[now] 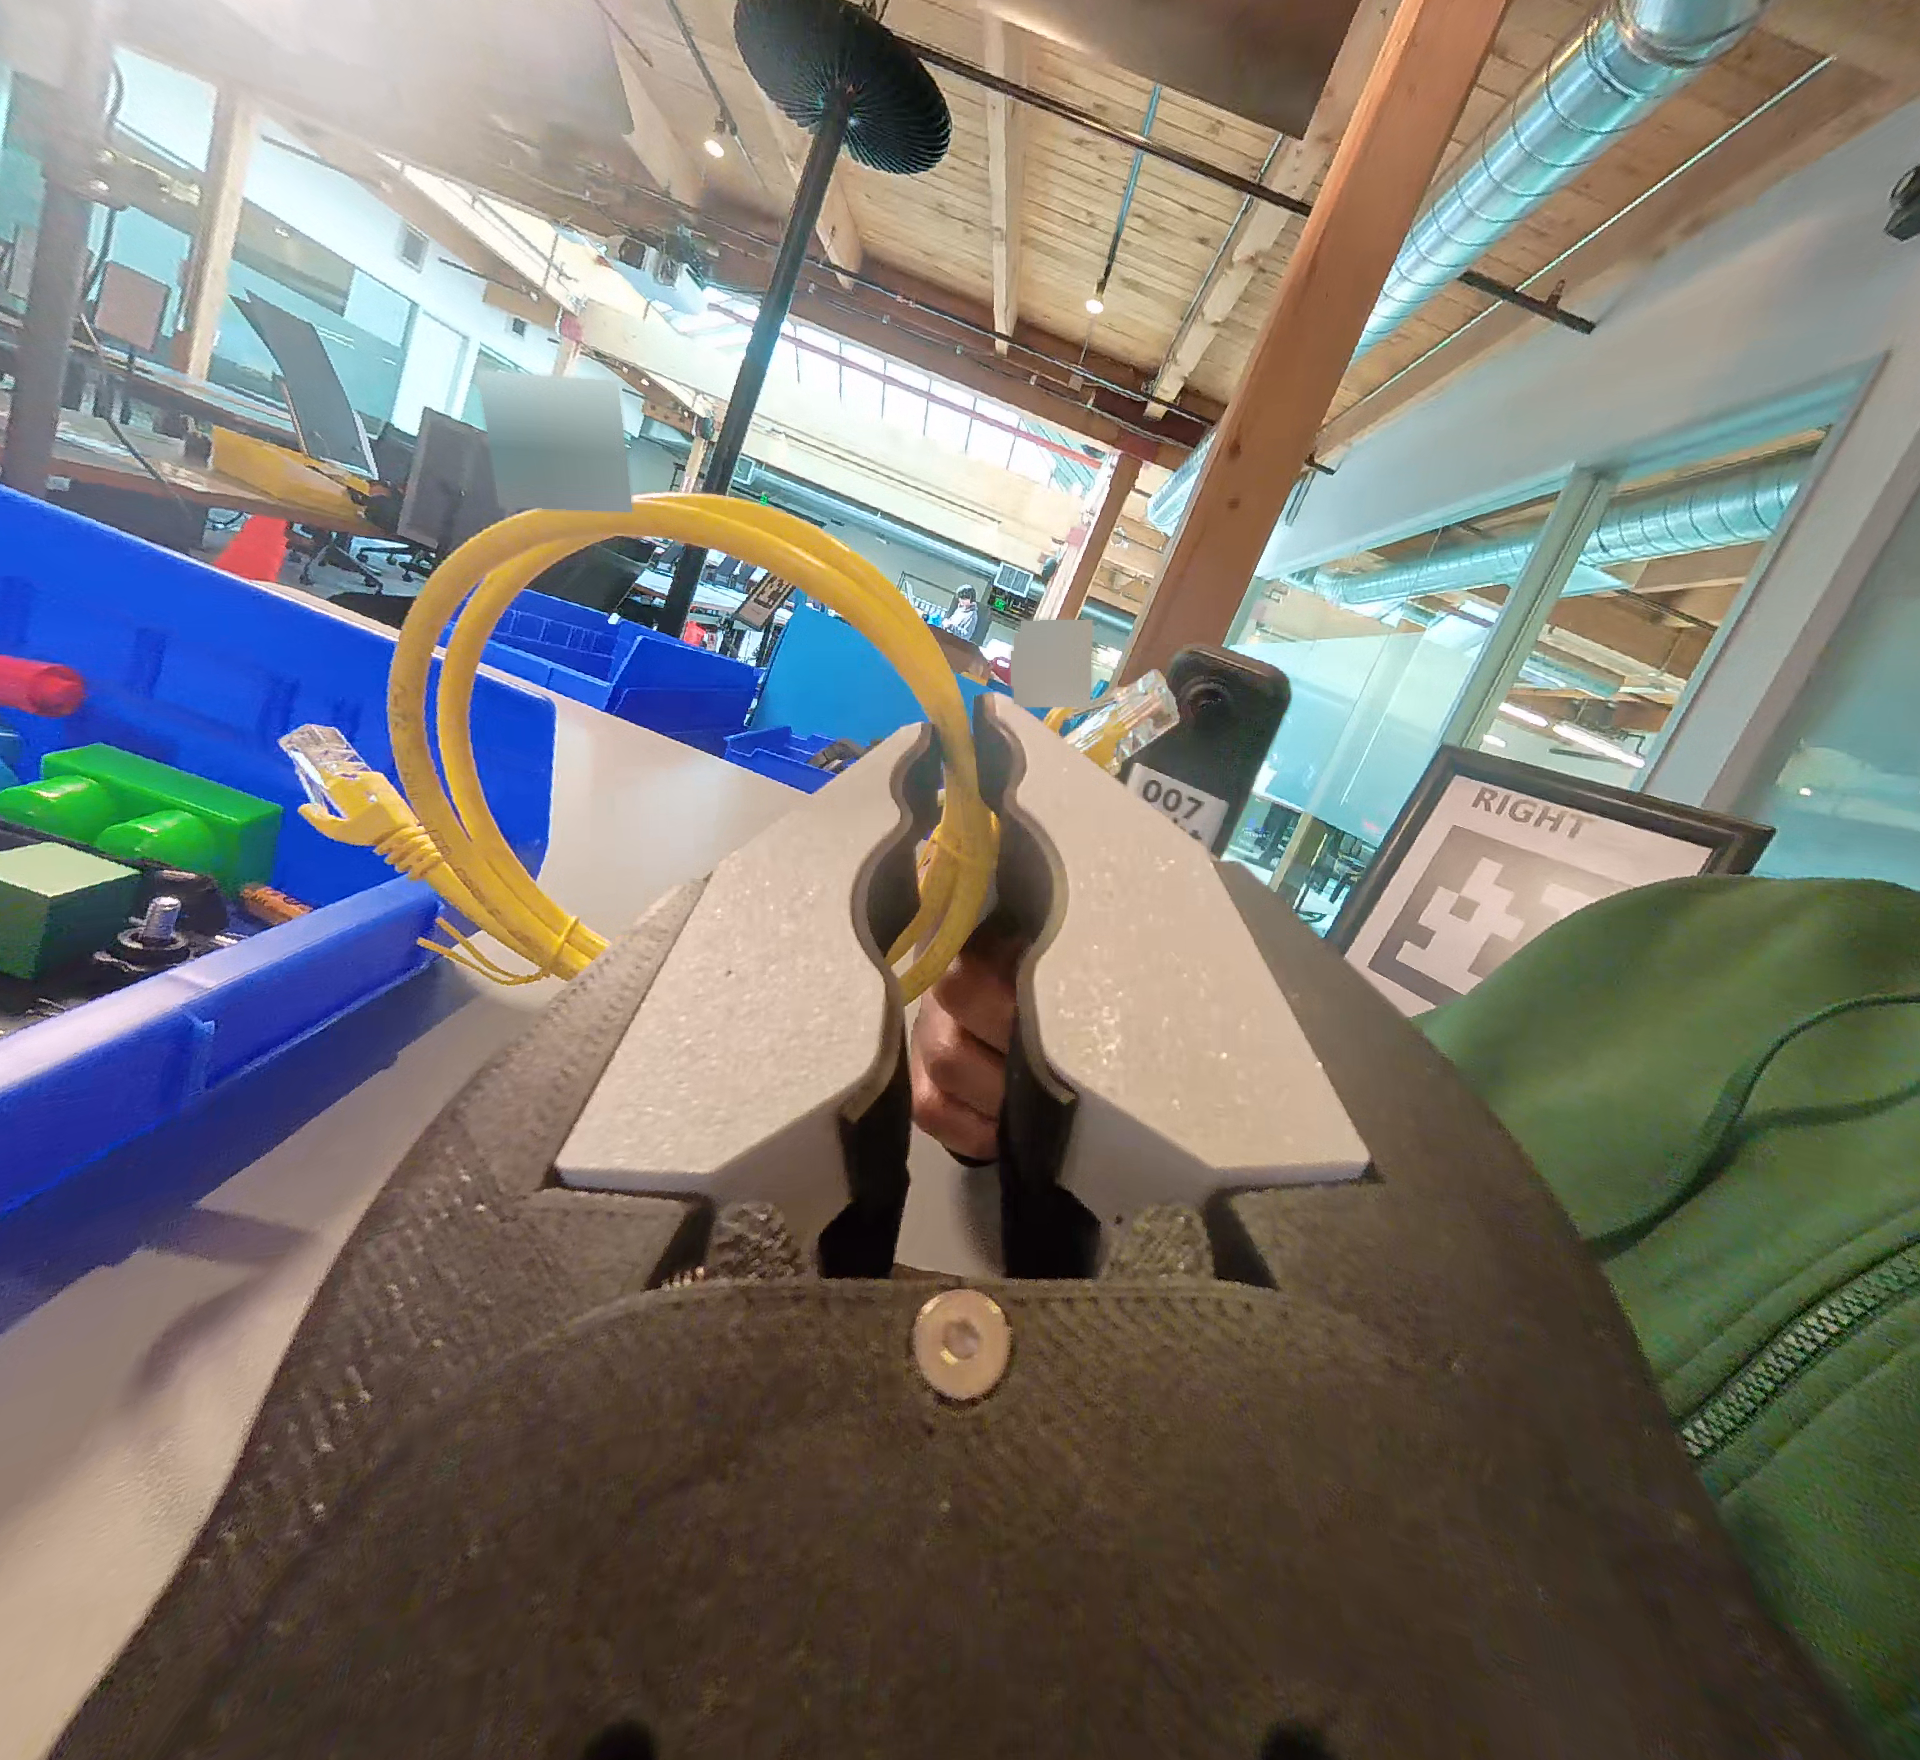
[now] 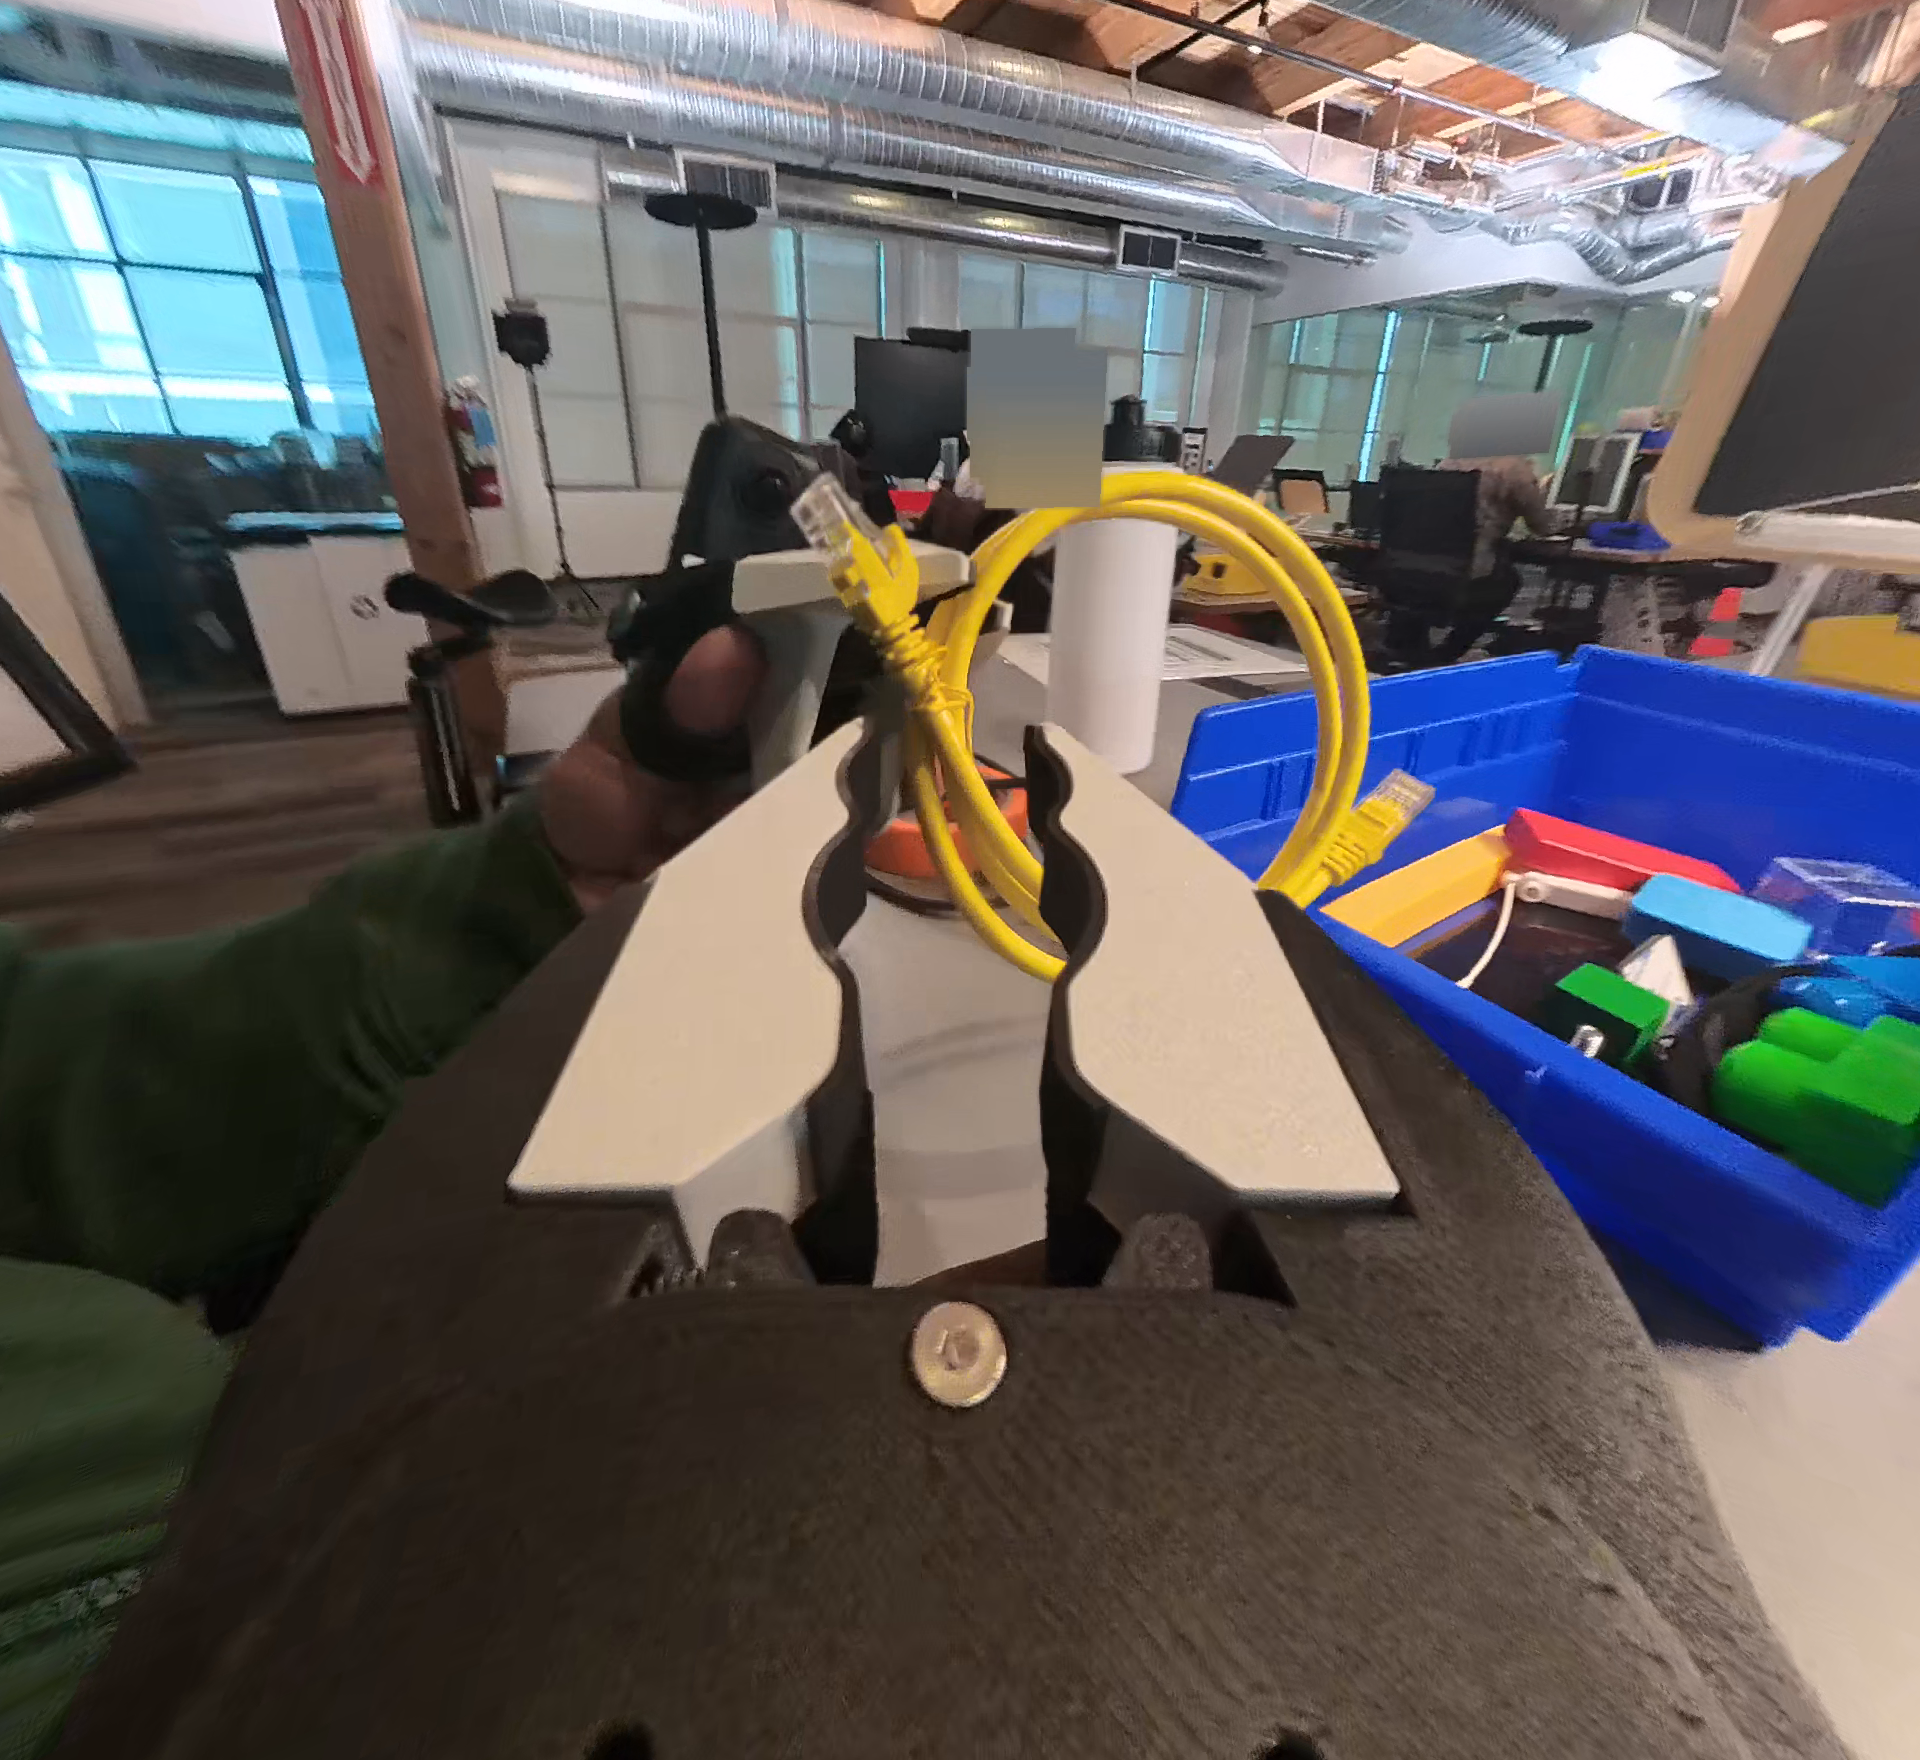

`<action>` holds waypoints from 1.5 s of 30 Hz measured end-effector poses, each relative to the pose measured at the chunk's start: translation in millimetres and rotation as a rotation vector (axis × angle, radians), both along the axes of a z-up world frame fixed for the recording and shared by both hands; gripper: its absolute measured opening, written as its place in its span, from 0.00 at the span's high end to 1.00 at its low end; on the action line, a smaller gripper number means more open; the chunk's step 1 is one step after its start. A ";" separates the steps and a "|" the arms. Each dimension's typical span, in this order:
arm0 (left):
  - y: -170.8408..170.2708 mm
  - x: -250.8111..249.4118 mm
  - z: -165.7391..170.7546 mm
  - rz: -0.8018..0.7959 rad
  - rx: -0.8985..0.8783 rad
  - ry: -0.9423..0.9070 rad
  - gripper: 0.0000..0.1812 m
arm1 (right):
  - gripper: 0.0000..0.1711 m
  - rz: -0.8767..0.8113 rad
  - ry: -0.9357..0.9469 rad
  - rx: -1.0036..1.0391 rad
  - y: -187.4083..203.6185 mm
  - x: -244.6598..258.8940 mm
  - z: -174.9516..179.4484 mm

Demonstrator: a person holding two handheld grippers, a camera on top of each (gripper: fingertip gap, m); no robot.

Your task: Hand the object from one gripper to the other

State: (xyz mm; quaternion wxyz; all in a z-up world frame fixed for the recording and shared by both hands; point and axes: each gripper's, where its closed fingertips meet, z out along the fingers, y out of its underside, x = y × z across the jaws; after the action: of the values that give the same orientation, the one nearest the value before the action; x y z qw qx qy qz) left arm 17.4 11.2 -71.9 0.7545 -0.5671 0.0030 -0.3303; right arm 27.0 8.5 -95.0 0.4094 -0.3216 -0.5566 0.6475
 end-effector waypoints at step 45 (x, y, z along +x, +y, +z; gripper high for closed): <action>3.1 -6.8 0.5 -0.007 -0.008 -0.097 0.88 | 0.93 -0.022 0.027 0.019 2.4 1.5 2.6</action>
State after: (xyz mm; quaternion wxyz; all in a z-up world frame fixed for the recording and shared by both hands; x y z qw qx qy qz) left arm 10.5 14.3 -71.4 0.7504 -0.5533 -0.0329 -0.3602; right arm 28.5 10.8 -92.4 0.4270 -0.3148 -0.5535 0.6420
